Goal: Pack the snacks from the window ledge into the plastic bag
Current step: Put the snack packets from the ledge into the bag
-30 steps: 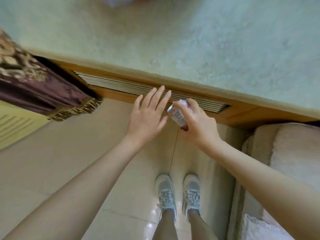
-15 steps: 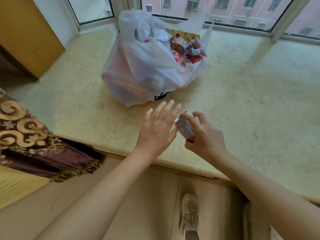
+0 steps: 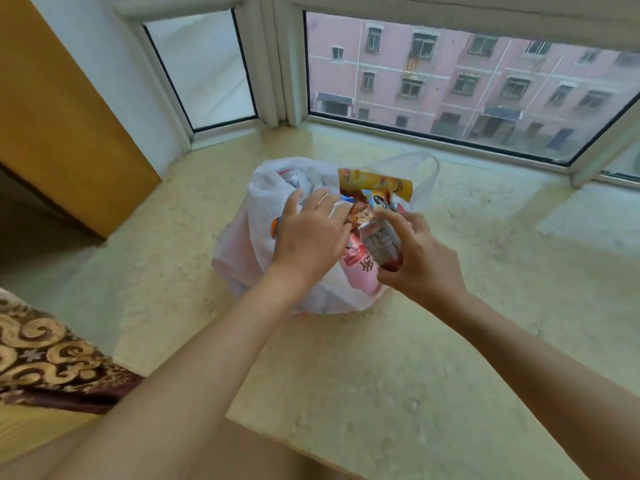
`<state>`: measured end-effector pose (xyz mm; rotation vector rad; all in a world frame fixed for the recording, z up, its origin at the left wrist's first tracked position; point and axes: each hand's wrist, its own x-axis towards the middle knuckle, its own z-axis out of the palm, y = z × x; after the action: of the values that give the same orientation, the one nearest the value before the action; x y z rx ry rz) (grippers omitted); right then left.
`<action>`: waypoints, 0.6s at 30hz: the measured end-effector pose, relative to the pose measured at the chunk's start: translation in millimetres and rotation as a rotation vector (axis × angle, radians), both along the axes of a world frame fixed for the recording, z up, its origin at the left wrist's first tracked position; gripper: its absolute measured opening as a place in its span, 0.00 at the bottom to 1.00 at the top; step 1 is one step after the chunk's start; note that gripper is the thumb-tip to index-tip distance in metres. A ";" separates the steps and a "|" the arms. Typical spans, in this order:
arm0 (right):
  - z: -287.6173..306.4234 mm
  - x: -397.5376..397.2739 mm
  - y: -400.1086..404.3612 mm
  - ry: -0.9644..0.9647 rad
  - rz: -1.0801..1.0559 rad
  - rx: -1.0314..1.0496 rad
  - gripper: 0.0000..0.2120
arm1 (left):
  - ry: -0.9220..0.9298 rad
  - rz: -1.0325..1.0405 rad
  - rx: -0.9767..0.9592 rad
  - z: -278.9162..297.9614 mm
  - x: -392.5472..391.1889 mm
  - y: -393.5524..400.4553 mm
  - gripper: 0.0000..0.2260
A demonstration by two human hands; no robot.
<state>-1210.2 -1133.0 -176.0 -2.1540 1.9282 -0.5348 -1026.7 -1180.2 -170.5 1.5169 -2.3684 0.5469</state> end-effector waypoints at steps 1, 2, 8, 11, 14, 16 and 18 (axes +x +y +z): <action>6.3 1.7 -14.6 -0.003 0.013 0.019 0.41 | -0.069 0.067 0.058 7.1 5.1 -12.5 0.16; 12.0 4.8 -27.8 -0.017 0.026 0.039 0.42 | -0.138 0.119 0.157 13.8 10.1 -22.4 0.16; 17.9 43.1 -73.2 -0.138 0.098 0.171 0.42 | -0.430 0.183 0.487 33.1 28.5 -62.5 0.22; 14.4 58.8 -79.1 -0.148 0.108 0.212 0.41 | -0.541 0.139 0.550 51.2 27.8 -74.9 0.21; 12.9 68.1 -78.4 -0.197 0.088 0.230 0.40 | -0.478 0.034 0.503 64.2 32.4 -83.8 0.11; 12.1 72.1 -77.0 -0.214 0.096 0.237 0.39 | -0.442 -0.018 0.345 67.9 43.2 -82.3 0.19; 11.7 72.1 -77.4 -0.230 0.076 0.242 0.38 | -0.370 -0.125 0.204 66.7 56.7 -82.4 0.21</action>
<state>-1138.1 -1210.4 -164.3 -1.9161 1.6873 -0.4839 -969.9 -1262.7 -103.8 1.4348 -2.8563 0.6179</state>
